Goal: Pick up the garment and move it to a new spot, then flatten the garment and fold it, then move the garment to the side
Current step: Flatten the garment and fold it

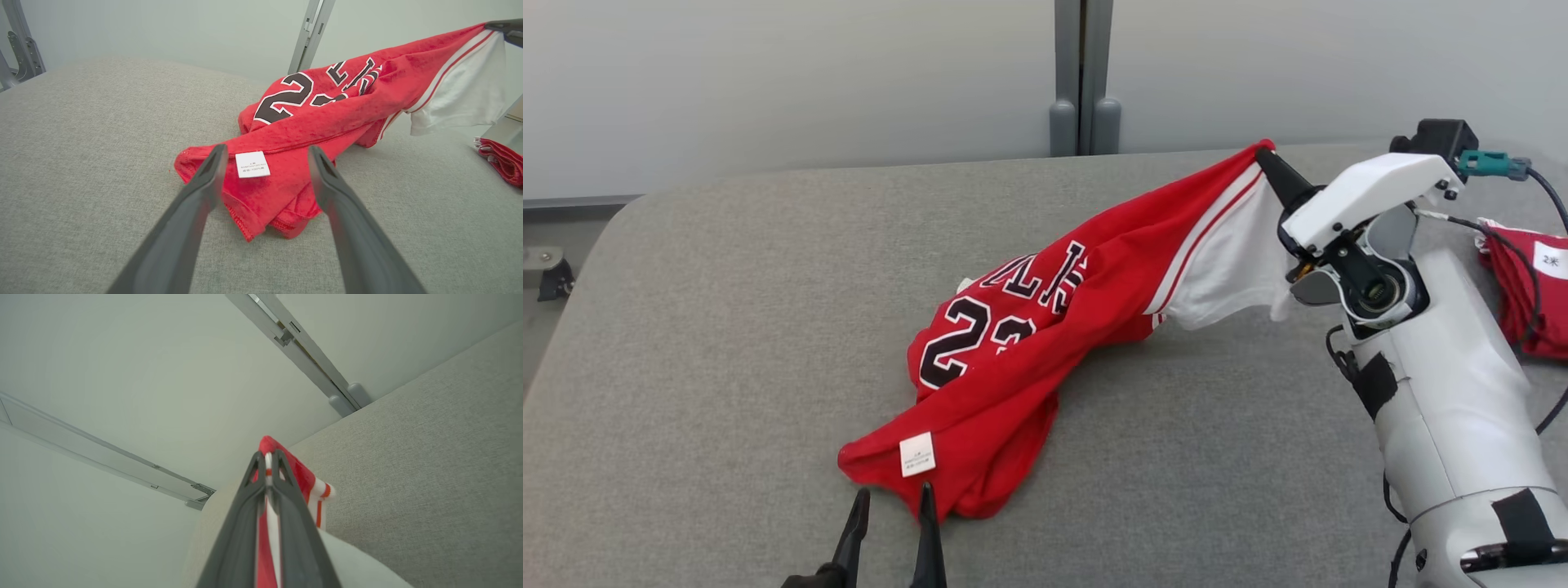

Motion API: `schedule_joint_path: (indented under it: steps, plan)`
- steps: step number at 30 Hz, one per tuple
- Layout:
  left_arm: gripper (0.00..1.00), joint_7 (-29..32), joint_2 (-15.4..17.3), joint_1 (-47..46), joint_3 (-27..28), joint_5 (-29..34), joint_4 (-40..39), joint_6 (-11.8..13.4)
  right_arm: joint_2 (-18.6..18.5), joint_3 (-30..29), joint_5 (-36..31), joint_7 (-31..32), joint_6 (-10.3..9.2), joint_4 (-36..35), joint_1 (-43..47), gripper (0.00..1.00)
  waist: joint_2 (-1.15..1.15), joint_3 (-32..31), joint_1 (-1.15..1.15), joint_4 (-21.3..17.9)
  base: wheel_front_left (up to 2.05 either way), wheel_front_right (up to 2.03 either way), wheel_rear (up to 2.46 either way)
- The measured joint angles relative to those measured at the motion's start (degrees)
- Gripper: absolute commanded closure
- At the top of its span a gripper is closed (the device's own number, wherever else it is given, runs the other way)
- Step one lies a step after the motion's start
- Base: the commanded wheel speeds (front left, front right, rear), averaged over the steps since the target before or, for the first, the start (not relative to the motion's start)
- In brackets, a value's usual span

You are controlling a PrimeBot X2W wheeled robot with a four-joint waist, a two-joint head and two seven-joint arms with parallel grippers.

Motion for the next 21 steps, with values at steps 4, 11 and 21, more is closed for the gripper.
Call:
schedule_joint_path:
  steps: [4,11,21]
  plan:
    - [0.0,0.0,0.0,-0.47,-0.03,0.21,0.05,0.0,-0.02,-3.46,-0.49,2.16,0.0,-4.12,2.23,1.0,0.0,0.39,0.0,-1.56,0.0,0.0,0.0]
    - [0.0,0.0,0.0,-0.49,-0.58,0.38,-0.08,0.09,-0.01,-6.9,0.89,7.47,0.0,-15.91,10.66,1.0,0.0,1.03,0.0,-3.22,0.0,0.0,0.0]
    - [0.0,0.0,0.0,-3.23,-1.72,0.7,0.44,-0.36,-0.01,-13.8,-5.19,10.59,0.0,-18.05,15.02,1.0,0.0,4.33,0.0,-3.39,0.0,0.0,0.0]
